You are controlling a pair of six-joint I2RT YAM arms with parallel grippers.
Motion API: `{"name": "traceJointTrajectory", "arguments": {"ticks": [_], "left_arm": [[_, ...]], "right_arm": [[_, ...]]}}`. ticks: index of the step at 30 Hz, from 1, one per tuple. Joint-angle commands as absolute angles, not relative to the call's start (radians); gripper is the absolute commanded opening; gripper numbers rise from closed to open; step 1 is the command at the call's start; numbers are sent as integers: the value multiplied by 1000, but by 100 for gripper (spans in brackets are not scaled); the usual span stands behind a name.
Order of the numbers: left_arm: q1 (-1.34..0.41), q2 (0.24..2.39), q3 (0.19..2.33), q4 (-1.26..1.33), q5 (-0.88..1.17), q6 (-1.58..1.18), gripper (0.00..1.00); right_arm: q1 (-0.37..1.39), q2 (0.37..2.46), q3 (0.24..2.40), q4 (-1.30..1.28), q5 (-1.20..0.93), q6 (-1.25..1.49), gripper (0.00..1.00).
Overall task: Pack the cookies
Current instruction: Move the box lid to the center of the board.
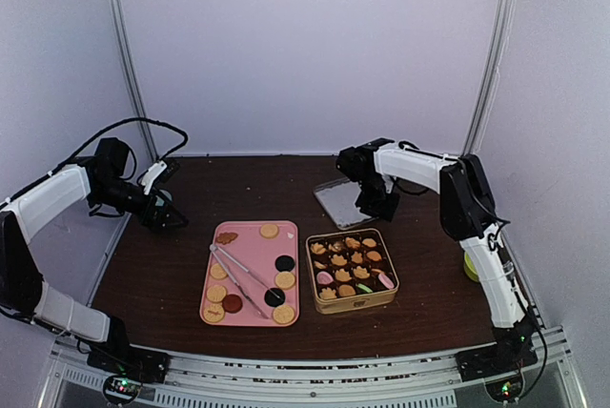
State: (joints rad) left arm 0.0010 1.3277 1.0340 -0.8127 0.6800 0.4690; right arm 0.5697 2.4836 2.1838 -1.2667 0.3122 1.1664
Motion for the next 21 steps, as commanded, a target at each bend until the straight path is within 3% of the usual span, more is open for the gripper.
{"name": "traceJointTrajectory", "arguments": {"ticks": [1, 6, 14, 21], "left_arm": [[7, 1317, 1033, -804, 725, 489, 98], [7, 1318, 1041, -831, 743, 491, 98], [8, 1326, 1097, -926, 742, 525, 98], [2, 1344, 1160, -992, 779, 522, 97]], "right_arm": [[574, 2352, 1979, -1266, 369, 1199, 38], [567, 2236, 1776, -1106, 374, 1209, 24], [565, 2208, 1804, -932, 367, 1149, 0], [555, 2091, 1700, -684, 354, 1083, 0]]}}
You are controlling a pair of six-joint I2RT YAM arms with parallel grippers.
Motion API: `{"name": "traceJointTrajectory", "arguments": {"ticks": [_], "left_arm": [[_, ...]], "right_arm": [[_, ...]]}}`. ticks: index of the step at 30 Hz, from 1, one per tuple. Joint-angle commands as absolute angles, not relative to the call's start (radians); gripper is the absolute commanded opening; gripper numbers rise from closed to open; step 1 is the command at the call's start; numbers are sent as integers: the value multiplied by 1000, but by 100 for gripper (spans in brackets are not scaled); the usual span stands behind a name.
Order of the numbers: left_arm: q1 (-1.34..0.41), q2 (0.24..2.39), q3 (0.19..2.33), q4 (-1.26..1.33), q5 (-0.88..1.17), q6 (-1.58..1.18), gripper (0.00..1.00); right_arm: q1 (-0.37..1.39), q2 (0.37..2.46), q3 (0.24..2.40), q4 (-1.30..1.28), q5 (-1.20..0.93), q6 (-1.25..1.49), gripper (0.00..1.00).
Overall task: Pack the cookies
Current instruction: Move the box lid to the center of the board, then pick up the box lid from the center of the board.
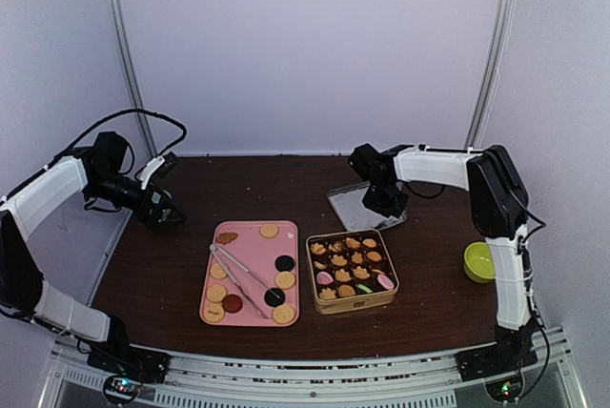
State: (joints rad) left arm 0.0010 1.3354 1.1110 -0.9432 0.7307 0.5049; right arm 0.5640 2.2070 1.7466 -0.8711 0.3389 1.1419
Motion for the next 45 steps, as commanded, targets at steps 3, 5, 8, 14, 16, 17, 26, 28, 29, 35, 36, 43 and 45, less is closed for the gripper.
{"name": "traceJointTrajectory", "arguments": {"ticks": [3, 5, 8, 14, 16, 17, 26, 28, 29, 35, 36, 43, 45], "left_arm": [[-17, 1346, 1192, -1003, 797, 518, 97], [-37, 1357, 1220, -1003, 815, 500, 97], [-90, 1394, 1280, -1003, 819, 471, 97], [-178, 1495, 1401, -1020, 782, 436, 95], [-185, 1510, 1415, -1021, 787, 427, 95], [-187, 1515, 1416, -1020, 791, 425, 95], [-189, 1483, 1369, -1020, 785, 442, 95], [-188, 1480, 1365, -1020, 787, 448, 95], [-188, 1480, 1364, -1020, 787, 448, 95], [-188, 1479, 1359, -1029, 788, 464, 95], [-188, 1479, 1360, -1034, 788, 470, 95], [-188, 1473, 1348, -1039, 795, 487, 94], [-188, 1471, 1348, -1039, 796, 487, 94]], "right_arm": [[548, 2005, 1628, -558, 351, 1015, 0], [549, 1940, 1572, -469, 349, 969, 0], [551, 1849, 1475, -352, 341, 908, 0], [524, 1833, 1397, -464, 289, 1057, 22], [516, 1871, 1391, -502, 245, 1117, 47], [514, 1894, 1399, -523, 231, 1130, 49], [490, 2038, 1413, -594, 191, 1205, 50], [489, 2062, 1414, -601, 181, 1218, 50], [489, 2069, 1428, -620, 190, 1226, 50], [487, 2090, 1456, -679, 181, 1250, 49], [488, 2089, 1449, -684, 178, 1254, 48], [488, 2058, 1372, -660, 179, 1269, 35], [488, 2061, 1377, -665, 180, 1269, 33]]}}
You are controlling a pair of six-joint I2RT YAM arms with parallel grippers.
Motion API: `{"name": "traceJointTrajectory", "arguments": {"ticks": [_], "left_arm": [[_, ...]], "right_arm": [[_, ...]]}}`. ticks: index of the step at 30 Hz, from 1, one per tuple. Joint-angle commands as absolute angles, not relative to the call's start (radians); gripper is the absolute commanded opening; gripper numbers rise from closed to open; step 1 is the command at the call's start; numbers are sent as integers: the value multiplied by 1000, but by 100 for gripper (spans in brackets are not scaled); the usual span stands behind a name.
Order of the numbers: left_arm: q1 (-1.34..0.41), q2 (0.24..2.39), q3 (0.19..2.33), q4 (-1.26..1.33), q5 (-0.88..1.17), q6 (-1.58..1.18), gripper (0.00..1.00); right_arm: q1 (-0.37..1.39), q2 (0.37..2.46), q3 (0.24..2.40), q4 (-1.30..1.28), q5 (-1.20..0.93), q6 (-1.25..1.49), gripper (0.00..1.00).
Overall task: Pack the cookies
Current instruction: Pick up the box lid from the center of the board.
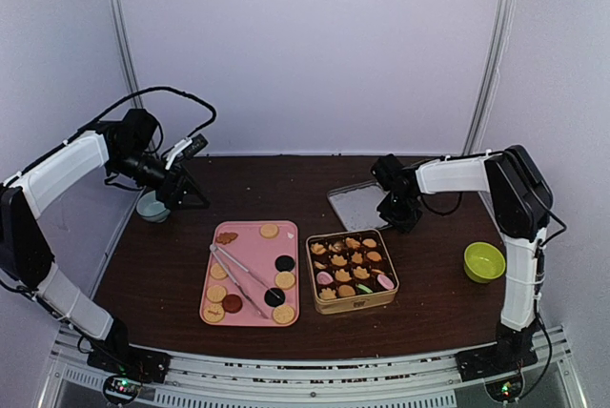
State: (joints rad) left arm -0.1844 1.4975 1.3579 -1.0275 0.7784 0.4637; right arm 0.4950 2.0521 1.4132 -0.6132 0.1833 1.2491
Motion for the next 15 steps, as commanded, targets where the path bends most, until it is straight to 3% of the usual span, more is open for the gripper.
{"name": "traceJointTrajectory", "arguments": {"ticks": [1, 6, 10, 15], "left_arm": [[-188, 1469, 1347, -1039, 796, 488, 94], [-188, 1457, 1349, -1057, 804, 494, 94], [-187, 1446, 1349, -1068, 811, 503, 94], [-189, 1439, 1343, -1068, 813, 504, 94]], "right_arm": [[488, 2063, 1382, -668, 178, 1269, 32], [486, 2080, 1456, -712, 194, 1256, 28], [485, 2095, 1489, -739, 190, 1253, 14], [484, 2115, 1517, -774, 197, 1253, 9]]}}
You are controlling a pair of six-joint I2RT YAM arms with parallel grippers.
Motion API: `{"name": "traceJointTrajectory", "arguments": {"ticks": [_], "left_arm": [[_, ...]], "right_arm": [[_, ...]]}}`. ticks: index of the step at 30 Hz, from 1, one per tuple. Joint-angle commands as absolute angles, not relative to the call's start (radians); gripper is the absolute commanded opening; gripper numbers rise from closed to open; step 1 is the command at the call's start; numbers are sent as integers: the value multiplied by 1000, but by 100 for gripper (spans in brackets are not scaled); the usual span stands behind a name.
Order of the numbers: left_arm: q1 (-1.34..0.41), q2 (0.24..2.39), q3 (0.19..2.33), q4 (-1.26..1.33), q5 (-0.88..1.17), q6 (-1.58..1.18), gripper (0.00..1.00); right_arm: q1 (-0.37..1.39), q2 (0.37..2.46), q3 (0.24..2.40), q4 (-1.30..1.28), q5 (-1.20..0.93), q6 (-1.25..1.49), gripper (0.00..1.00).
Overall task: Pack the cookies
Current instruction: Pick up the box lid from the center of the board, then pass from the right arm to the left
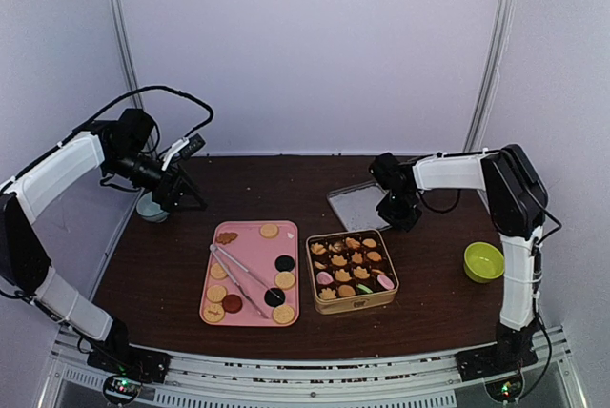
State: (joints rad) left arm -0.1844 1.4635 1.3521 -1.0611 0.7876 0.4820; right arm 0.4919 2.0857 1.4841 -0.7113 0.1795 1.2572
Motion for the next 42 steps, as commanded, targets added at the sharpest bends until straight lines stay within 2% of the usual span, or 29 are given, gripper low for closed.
{"name": "traceJointTrajectory", "arguments": {"ticks": [1, 6, 14, 21, 33, 42], "left_arm": [[-189, 1437, 1342, -1068, 812, 504, 94], [-188, 1435, 1335, -1068, 810, 506, 93], [-189, 1435, 1340, -1069, 807, 501, 93], [-189, 1477, 1377, -1069, 840, 465, 91], [-241, 1719, 1621, -1016, 938, 268, 88], [-277, 1844, 1770, -1011, 1004, 214, 88]], "right_arm": [[483, 2117, 1520, -778, 199, 1252, 8], [482, 2091, 1532, -751, 218, 1244, 0], [482, 1991, 1543, -592, 254, 1185, 0], [499, 1854, 1458, -362, 298, 1041, 0], [583, 1691, 1335, -166, 324, 869, 0], [754, 1602, 1363, -70, 206, 690, 0]]}}
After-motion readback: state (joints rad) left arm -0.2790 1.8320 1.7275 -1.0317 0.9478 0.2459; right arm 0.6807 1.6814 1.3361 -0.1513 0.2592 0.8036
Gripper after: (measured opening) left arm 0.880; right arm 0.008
